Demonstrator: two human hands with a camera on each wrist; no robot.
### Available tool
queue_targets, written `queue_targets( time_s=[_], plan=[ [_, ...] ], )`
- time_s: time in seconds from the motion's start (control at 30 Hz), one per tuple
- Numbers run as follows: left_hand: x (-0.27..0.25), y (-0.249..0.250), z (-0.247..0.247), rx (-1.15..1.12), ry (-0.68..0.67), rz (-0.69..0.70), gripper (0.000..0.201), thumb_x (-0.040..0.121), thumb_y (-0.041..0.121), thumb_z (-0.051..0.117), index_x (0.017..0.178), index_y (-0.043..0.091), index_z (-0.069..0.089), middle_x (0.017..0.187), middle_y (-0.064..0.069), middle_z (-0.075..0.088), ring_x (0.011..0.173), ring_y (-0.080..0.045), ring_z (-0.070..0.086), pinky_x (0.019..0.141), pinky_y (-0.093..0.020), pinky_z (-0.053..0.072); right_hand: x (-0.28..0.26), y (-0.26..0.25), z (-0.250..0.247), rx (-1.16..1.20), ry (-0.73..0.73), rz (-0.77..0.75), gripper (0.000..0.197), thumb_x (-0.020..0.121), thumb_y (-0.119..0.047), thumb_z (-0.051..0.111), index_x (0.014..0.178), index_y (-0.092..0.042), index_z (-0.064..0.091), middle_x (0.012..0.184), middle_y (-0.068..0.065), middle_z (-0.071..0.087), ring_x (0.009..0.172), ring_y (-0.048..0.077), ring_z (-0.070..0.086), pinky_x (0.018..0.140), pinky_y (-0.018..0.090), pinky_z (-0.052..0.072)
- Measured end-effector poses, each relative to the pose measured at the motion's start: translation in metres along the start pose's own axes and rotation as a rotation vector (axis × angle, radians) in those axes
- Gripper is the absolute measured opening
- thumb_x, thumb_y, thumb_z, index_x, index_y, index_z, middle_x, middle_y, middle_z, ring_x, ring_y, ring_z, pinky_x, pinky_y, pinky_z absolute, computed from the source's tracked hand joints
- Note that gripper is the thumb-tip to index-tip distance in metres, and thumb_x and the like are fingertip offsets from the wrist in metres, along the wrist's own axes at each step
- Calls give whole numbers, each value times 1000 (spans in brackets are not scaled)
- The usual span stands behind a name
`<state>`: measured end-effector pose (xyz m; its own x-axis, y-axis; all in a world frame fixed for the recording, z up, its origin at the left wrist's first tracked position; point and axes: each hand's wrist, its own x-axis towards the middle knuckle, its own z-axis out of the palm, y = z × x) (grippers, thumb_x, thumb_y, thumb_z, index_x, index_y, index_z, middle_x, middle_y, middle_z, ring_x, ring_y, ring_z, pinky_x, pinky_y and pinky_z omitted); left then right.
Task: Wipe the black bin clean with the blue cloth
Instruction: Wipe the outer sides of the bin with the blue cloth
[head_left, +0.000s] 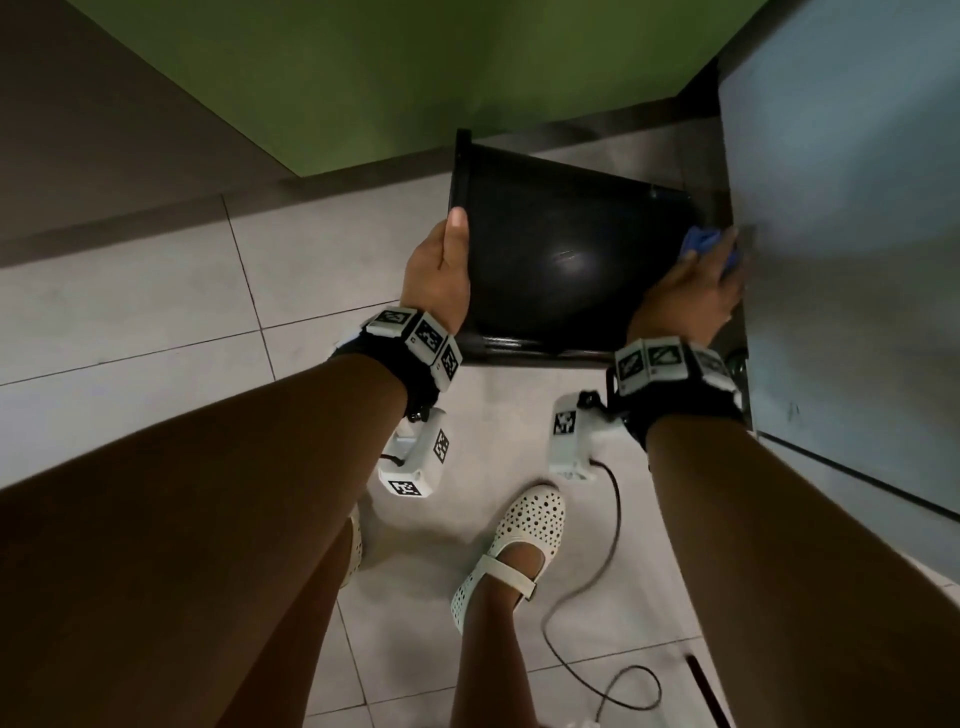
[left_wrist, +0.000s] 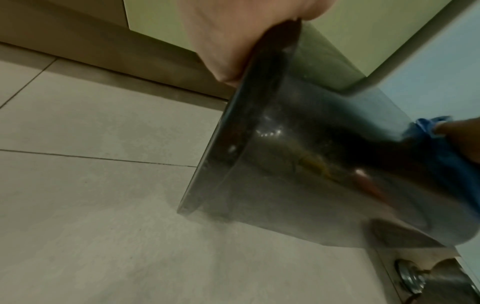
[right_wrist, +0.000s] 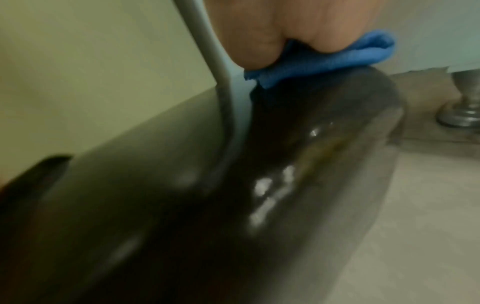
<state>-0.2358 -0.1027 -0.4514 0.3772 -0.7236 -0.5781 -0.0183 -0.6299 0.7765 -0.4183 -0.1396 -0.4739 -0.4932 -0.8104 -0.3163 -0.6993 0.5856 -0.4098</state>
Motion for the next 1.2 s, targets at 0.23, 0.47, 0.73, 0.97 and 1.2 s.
queue_targets(
  time_s=[0.23, 0.47, 0.73, 0.97, 1.2],
  plan=[
    [5, 0, 2, -96, 0, -40, 49, 95, 46, 28, 112, 13, 60, 115, -10, 65, 108, -23, 60, 100, -35, 46, -85, -22, 46, -128, 28, -576, 50, 89, -9, 51, 137, -10, 40, 145, 23, 35, 135, 45, 25, 109, 58, 18],
    [2, -5, -4, -234, -128, -78, 41, 100, 38, 25, 102, 15, 59, 97, 1, 66, 90, -7, 64, 69, -11, 52, -159, -1, 62, -171, -208, -715, 81, 86, -29, 63, 144, -16, 7, 152, 10, 6, 142, 25, -11, 117, 38, -10],
    [2, -13, -3, -107, -47, 31, 44, 92, 45, 29, 105, 16, 60, 111, -7, 65, 106, -22, 61, 96, -33, 48, -66, -66, 48, -244, -179, -631, 51, 97, -29, 31, 146, -19, 20, 155, 10, 16, 143, 32, 9, 114, 48, 12],
    [-5, -10, -3, 46, -30, 26, 44, 100, 37, 24, 116, 11, 56, 109, 1, 60, 99, -10, 55, 77, -7, 42, 25, -46, 22, -225, 60, -97, 50, 98, -33, 30, 146, -26, 21, 155, 8, 17, 143, 31, 10, 114, 53, 15],
    [7, -10, -2, 113, 15, 50, 42, 100, 33, 28, 98, 5, 59, 93, -11, 61, 87, -24, 56, 81, -34, 48, -81, -35, 49, -290, -26, -613, 51, 90, -30, 33, 139, -17, 38, 147, 16, 34, 135, 42, 29, 104, 60, 25]
  ],
)
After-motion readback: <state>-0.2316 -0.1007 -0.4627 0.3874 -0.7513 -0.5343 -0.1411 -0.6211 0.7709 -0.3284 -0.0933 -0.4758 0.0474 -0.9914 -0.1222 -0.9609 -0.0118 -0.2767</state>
